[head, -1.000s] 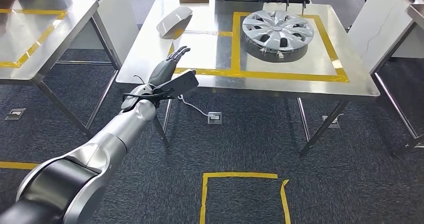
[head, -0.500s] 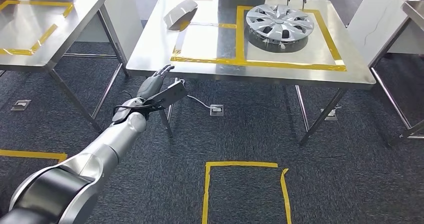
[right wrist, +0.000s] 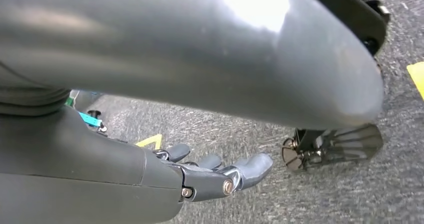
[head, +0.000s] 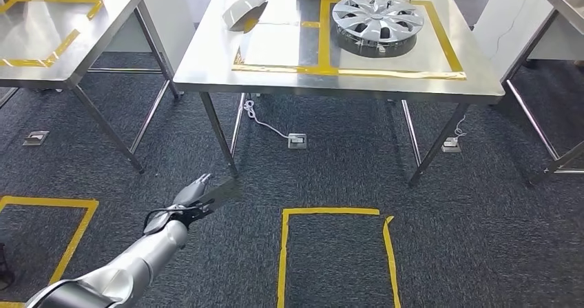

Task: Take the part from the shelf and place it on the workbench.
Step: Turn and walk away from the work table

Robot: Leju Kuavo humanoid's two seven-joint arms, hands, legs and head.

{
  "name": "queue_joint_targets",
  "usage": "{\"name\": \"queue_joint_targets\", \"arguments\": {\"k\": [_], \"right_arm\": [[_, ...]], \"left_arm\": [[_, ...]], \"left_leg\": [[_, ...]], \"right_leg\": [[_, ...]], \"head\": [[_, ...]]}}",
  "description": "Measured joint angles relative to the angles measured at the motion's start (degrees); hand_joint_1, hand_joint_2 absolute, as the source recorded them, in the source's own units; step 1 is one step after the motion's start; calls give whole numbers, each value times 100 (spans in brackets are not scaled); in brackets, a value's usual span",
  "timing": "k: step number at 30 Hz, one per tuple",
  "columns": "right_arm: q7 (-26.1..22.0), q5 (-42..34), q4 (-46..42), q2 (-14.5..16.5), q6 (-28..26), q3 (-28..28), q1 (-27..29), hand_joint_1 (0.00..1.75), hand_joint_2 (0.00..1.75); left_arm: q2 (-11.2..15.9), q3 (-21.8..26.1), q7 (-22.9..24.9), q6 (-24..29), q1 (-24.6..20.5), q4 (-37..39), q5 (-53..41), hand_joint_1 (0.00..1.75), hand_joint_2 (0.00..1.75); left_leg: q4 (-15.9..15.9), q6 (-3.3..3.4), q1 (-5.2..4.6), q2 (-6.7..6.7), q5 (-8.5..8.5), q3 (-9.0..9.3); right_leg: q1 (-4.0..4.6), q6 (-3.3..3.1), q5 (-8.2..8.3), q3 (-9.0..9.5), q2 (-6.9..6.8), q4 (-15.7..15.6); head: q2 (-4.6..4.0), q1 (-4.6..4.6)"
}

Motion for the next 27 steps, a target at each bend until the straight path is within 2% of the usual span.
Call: {"name": "queue_joint_targets", "arguments": {"k": [2, 3, 4, 5, 6, 8, 9, 10, 12, 13, 14, 15, 16, 17, 19, 20, 21, 22, 23, 24, 25, 26, 27], "right_arm": [[31, -15, 4, -4, -15, -31, 6, 0, 0], [37, -19, 4, -8, -26, -46, 17, 0, 0], [39, -21, 4, -10, -32, -59, 27, 0, 0], [40, -21, 4, -12, -36, -66, 36, 0, 0], [40, -21, 4, -13, -37, -69, 39, 0, 0], [40, -21, 4, -13, -36, -72, 40, 0, 0], [40, -21, 4, -13, -36, -77, 39, 0, 0], [39, -22, 4, -13, -39, -85, 36, 0, 0], [25, -31, 4, -13, -66, -115, 44, 0, 0], [18, -36, 4, -13, -84, -128, 50, 0, 0], [17, -36, 4, -14, -105, -139, 63, 0, 0], [26, -28, 4, -15, -121, -143, 69, 0, 0], [42, -11, 4, -15, -137, -144, 72, 0, 0], [64, 11, 4, -15, -149, -143, 73, 0, 0], [105, 52, 5, -13, -155, -142, 68, 0, 0], [118, 67, 6, -12, -156, -142, 67, 0, 0], [126, 80, 6, -11, -156, -142, 64, 0, 44], [134, 96, 6, -11, -155, -142, 59, 0, 87], [142, 117, 5, -11, -151, -139, 50, 0, 131], [150, 141, 5, -13, -147, -134, 37, 0, 175], [157, 163, 4, -15, -143, -127, 18, 0, 175], [161, 187, 4, -17, -138, -120, 1, 0, 175], [164, 201, 4, -17, -136, -115, -11, 0, 175]], "left_arm": [[103, 15, 192, 42, 341, 41, 81, 0, 0], [147, 22, 246, 60, 482, 63, 99, 0, 0], [178, 27, 265, 69, 581, 79, 107, 0, 0], [194, 30, 276, 72, 642, 89, 107, 0, 0], [202, 31, 283, 73, 671, 94, 107, 0, 0], [204, 32, 291, 73, 684, 97, 107, 0, 0], [211, 39, 360, 71, 714, 105, 130, 0, 0], [232, 71, 532, 76, 787, 120, 201, 0, 0], [319, 312, 962, 180, 1178, 169, 600, 0, 0], [364, 467, 1107, 245, 1405, 194, 832, 0, 0], [395, 630, 1136, 313, 1631, 215, 1065, 0, 0], [402, 753, 1104, 350, 1779, 230, 1231, 0, 0], [403, 893, 1057, 390, 1923, 242, 1412, 0, 0], [397, 1040, 1000, 434, 2062, 250, 1585, 0, 0], [381, 1326, 903, 508, 2305, 265, 1830, 0, 0], [373, 1442, 874, 529, 2403, 273, 1890, 0, 0], [366, 1543, 860, 541, 2483, 282, 1933, 0, 0], [357, 1630, 858, 544, 2547, 291, 1983, 0, 0], [346, 1715, 866, 533, 2600, 298, 2048, 0, 0], [331, 1801, 877, 497, 2651, 304, 2121, 0, 0], [310, 1885, 880, 439, 2703, 308, 2190, 0, 44], [292, 1959, 864, 355, 2755, 310, 2235, 0, 87], [274, 2016, 837, 273, 2801, 312, 2259, 0, 131]], "left_leg": [[518, -57, 18, -18, -486, -176], [900, -81, 24, -23, -746, -285], [1223, -100, 28, -25, -925, -369], [1444, -111, 28, -25, -1027, -424], [1548, -116, 28, -26, -1060, -444], [1581, -118, 29, -26, -1056, -443], [1561, -120, 32, -25, -987, -387], [1347, -122, 40, -24, -837, -179], [439, -62, 32, -25, -639, 540], [20, -18, 20, -25, -601, 832], [-212, 45, 14, -25, -629, 964], [-218, 94, 22, -14, -596, 927], [-218, 154, 32, -2, -551, 884], [-226, 206, 46, 12, -499, 832], [-212, 256, 46, 34, -400, 701], [-195, 258, 43, 39, -351, 629], [-171, 257, 41, 41, -298, 544], [-144, 251, 40, 37, -249, 454], [-116, 239, 40, 32, -203, 365], [-88, 221, 40, 27, -162, 284], [-64, 197, 36, 25, -129, 221], [-45, 167, 34, 24, -95, 185], [-36, 134, 32, 25, -64, 176]], "right_leg": [[-12, -65, 104, -99, -1, -24], [-8, -77, 150, -164, -2, -21], [-5, -77, 188, -219, -6, -16], [-2, -75, 215, -260, -10, -12], [-1, -73, 230, -283, -13, -10], [-1, -71, 239, -295, -18, -8], [-1, -67, 260, -329, -30, -2], [-3, -57, 298, -389, -44, 9], [1, 23, 430, -511, -53, 39], [1, 73, 492, -542, -46, 45], [5, 128, 539, -553, -33, 47], [-1, 163, 514, -568, -25, 70], [-5, 196, 387, -607, -21, 167], [-9, 224, 164, -673, -18, 365], [-15, 266, -423, -856, -18, 1046], [-16, 281, -616, -924, -19, 1397], [-16, 289, -674, -928, -19, 1638], [-15, 287, -602, -844, -19, 1705], [-14, 276, -447, -664, -19, 1574], [-12, 253, -292, -397, -18, 1273], [-1, 221, -253, -93, -15, 864], [14, 187, -285, 178, -13, 485], [30, 155, -357, 361, -9, 197]], "head": [[0, -32], [0, -44], [0, -51], [0, -52], [0, -52], [0, -53], [0, -53], [0, -52], [0, -60], [0, -66], [0, -73], [0, -76], [0, -68], [0, -57], [0, -35], [0, -32], [0, -31], [0, -29], [0, -26], [0, -24], [0, -21], [0, -24], [0, -23]]}}
